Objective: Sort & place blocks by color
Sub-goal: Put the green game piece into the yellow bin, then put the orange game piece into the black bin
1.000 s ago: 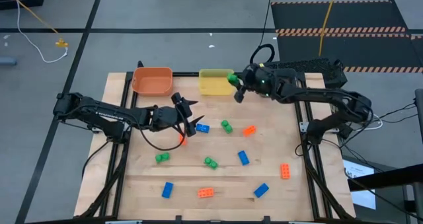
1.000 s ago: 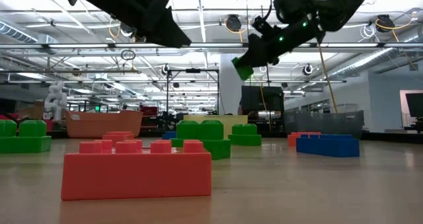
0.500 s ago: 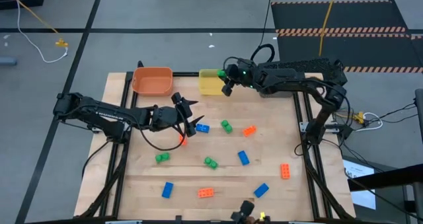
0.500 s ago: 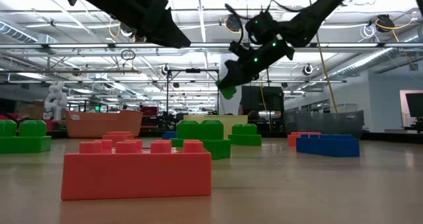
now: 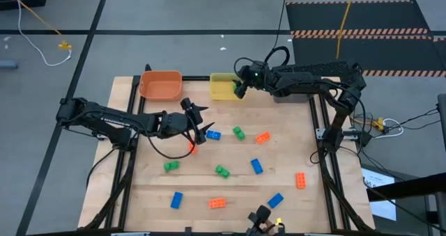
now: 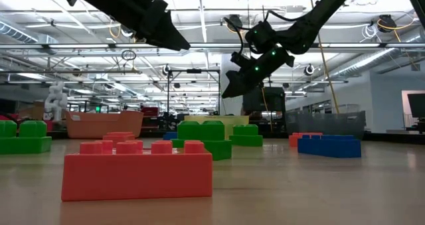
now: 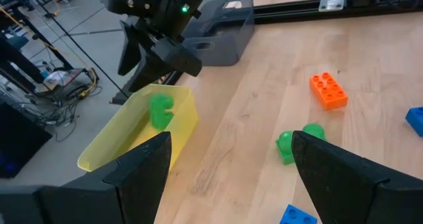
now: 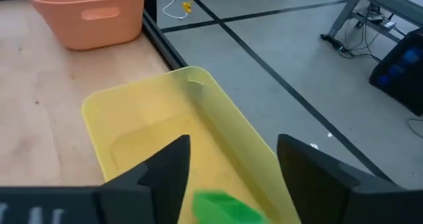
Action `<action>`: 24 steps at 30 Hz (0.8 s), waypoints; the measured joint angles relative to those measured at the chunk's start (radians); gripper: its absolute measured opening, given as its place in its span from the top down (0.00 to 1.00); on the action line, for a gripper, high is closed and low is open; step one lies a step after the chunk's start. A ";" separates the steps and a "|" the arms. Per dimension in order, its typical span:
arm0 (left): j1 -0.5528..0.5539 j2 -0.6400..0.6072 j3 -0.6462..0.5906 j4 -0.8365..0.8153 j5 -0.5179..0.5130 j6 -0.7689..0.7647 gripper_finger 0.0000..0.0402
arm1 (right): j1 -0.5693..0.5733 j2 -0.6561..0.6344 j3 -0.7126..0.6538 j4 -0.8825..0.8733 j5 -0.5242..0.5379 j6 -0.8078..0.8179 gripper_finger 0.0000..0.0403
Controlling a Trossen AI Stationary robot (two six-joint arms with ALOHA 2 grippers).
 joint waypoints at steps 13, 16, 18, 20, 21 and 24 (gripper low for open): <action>0.000 0.000 0.000 -0.052 0.000 -0.008 0.22 | 0.077 -0.152 0.000 -0.213 -0.002 -0.050 0.33; 0.000 0.000 0.000 -0.060 0.000 -0.008 0.22 | 0.132 -0.234 0.000 -0.378 -0.002 -0.039 0.33; 0.000 0.000 0.000 -0.060 0.000 -0.008 0.22 | 0.170 -0.277 0.000 -0.509 -0.001 -0.013 0.33; 0.000 0.000 0.000 -0.059 0.000 -0.011 0.22 | 0.207 -0.312 0.000 -0.631 0.002 0.016 0.33; 0.000 0.000 0.000 -0.059 0.000 -0.014 0.22 | 0.224 -0.328 0.000 -0.690 0.001 0.030 0.33; 0.000 0.000 0.000 -0.058 0.000 -0.032 0.22 | 0.276 -0.354 0.000 -0.843 0.002 0.030 0.33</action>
